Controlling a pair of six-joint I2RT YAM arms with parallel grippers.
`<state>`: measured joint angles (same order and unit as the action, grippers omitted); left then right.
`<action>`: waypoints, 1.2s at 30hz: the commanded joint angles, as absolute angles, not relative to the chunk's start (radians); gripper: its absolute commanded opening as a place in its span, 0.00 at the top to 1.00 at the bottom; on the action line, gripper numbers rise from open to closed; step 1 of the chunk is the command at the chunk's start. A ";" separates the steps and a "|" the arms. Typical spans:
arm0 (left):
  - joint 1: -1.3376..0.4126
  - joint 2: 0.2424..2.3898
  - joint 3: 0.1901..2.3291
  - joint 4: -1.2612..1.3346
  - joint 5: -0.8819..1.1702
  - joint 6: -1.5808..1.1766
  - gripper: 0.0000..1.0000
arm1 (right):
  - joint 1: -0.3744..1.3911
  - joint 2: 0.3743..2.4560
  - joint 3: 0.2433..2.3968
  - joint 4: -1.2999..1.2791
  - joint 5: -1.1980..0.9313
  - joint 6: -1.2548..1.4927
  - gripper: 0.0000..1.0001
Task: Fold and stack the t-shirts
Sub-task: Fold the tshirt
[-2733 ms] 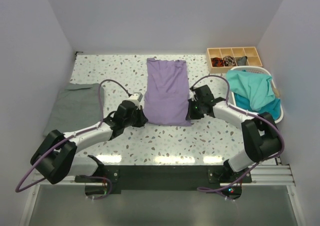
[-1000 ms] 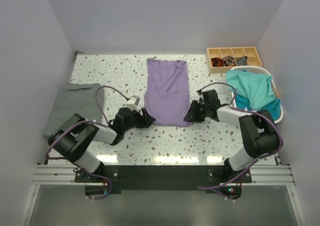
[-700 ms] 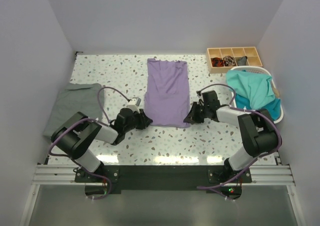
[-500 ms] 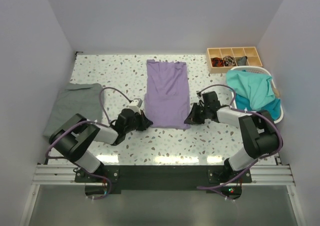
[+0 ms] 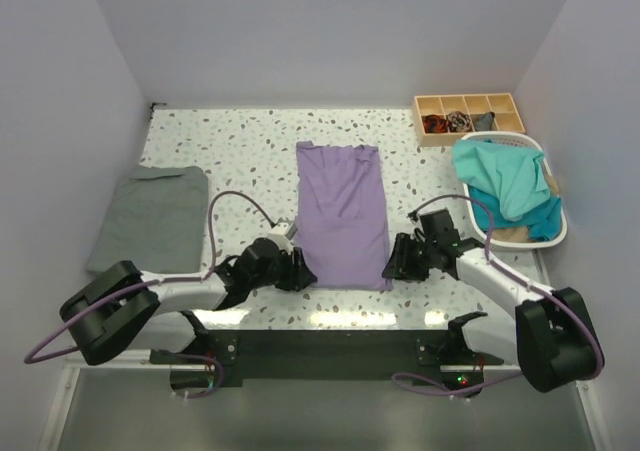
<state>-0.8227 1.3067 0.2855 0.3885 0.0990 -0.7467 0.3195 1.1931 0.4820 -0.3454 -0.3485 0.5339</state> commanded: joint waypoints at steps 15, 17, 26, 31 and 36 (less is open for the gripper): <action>-0.877 1.252 0.207 0.178 -0.020 -0.815 0.34 | 0.321 1.083 0.416 -0.436 -0.287 0.610 0.46; -0.879 1.270 0.207 0.205 -0.015 -0.819 0.37 | 0.321 1.095 0.411 -0.419 -0.290 0.617 0.47; -0.884 1.362 0.222 0.262 -0.005 -0.819 0.67 | 0.328 1.190 0.394 -0.304 -0.376 0.641 0.52; -0.884 1.385 0.230 0.264 0.018 -0.810 0.90 | 0.339 1.221 0.403 -0.275 -0.393 0.641 0.75; -0.884 1.376 0.265 0.224 0.014 -0.781 1.00 | 0.344 1.181 0.448 -0.293 -0.397 0.598 1.00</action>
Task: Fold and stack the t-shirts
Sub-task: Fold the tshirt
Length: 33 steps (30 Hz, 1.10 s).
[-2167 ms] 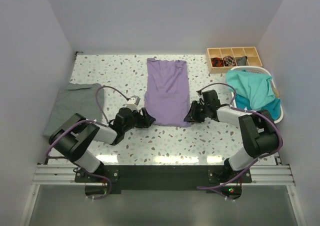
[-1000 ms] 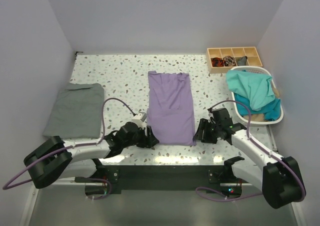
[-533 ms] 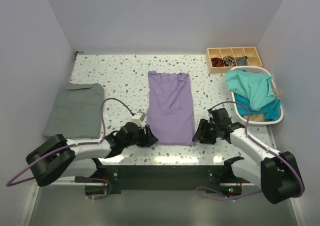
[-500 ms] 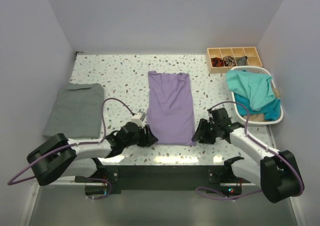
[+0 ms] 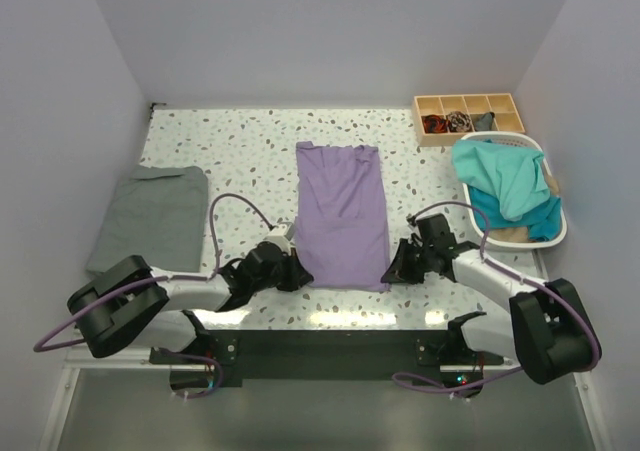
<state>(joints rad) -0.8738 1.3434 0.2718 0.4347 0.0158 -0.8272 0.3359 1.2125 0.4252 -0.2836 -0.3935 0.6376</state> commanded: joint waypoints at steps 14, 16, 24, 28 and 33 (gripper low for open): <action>-0.885 1.140 0.515 -0.133 -0.193 -0.700 1.00 | 0.342 1.086 0.727 -0.502 -0.226 0.420 1.00; -0.884 1.141 0.558 -0.150 -0.216 -0.678 1.00 | 0.342 1.103 0.761 -0.500 -0.212 0.396 1.00; -0.796 1.261 0.675 -0.143 -0.255 -0.608 1.00 | 0.344 1.233 0.876 -0.437 -0.193 0.348 1.00; -0.687 1.325 0.742 -0.074 -0.203 -0.549 1.00 | 0.344 1.325 0.946 -0.408 -0.186 0.336 1.00; -0.641 1.474 0.883 -0.057 -0.195 -0.474 1.00 | 0.344 1.446 1.046 -0.365 -0.186 0.331 1.00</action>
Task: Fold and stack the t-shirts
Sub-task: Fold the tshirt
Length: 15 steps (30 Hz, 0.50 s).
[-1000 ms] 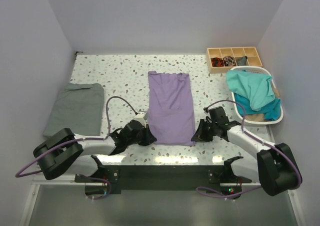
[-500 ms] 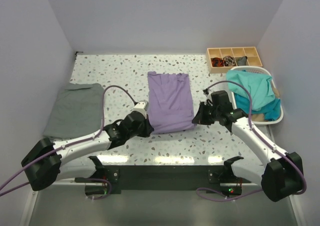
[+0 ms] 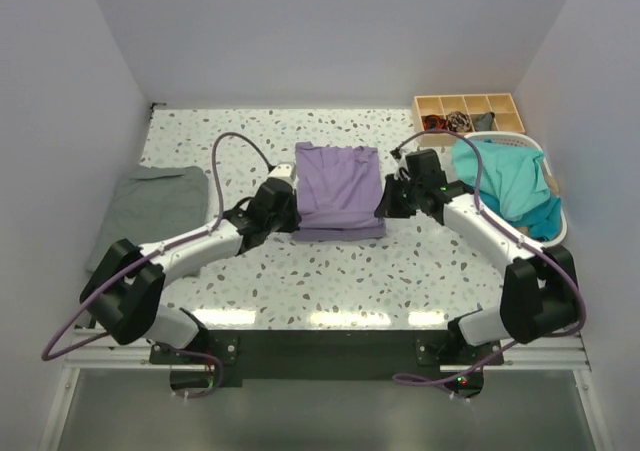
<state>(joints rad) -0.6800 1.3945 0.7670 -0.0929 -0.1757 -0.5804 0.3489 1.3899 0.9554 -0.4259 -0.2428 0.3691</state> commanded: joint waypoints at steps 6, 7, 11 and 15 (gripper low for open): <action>-0.591 1.647 1.061 -0.028 -0.138 -0.419 0.99 | 0.342 1.586 1.160 -0.342 -0.173 0.325 1.00; -0.575 1.666 1.101 -0.029 -0.132 -0.408 0.99 | 0.342 1.601 1.175 -0.339 -0.170 0.324 1.00; -0.535 1.749 1.189 -0.028 -0.103 -0.388 0.99 | 0.342 1.690 1.284 -0.341 -0.173 0.319 1.00; -0.491 1.786 1.252 -0.018 -0.087 -0.380 0.99 | 0.341 1.764 1.367 -0.344 -0.146 0.311 1.00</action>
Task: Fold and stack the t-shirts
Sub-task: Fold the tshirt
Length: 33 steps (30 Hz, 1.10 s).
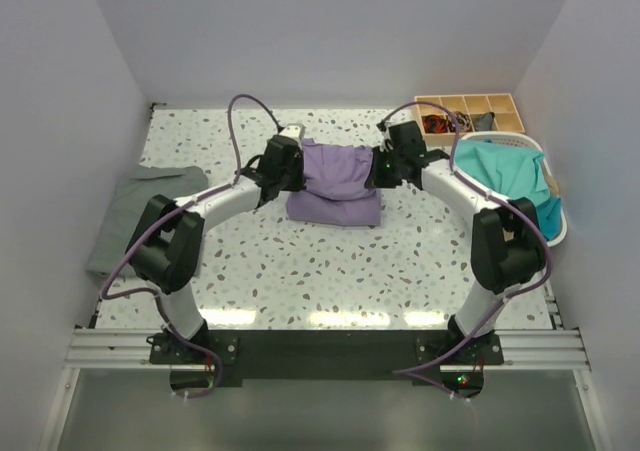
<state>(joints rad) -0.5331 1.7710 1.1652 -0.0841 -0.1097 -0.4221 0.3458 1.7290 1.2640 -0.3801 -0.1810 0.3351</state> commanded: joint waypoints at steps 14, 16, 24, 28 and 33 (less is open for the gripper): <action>-0.414 2.038 1.522 0.045 0.047 -0.357 0.96 | 0.337 2.025 1.692 -0.394 0.015 0.261 1.00; -0.405 2.081 1.571 0.043 0.052 -0.353 0.96 | 0.336 2.054 1.715 -0.393 0.040 0.255 1.00; -0.361 2.195 1.701 0.064 0.089 -0.344 0.96 | 0.315 2.155 1.773 -0.321 0.146 0.256 1.00; -0.334 2.238 1.739 0.103 0.123 -0.344 0.83 | 0.298 2.186 1.792 -0.278 0.190 0.264 0.99; -0.308 2.267 1.779 0.164 0.141 -0.325 0.22 | 0.291 2.220 1.815 -0.207 0.290 0.267 0.43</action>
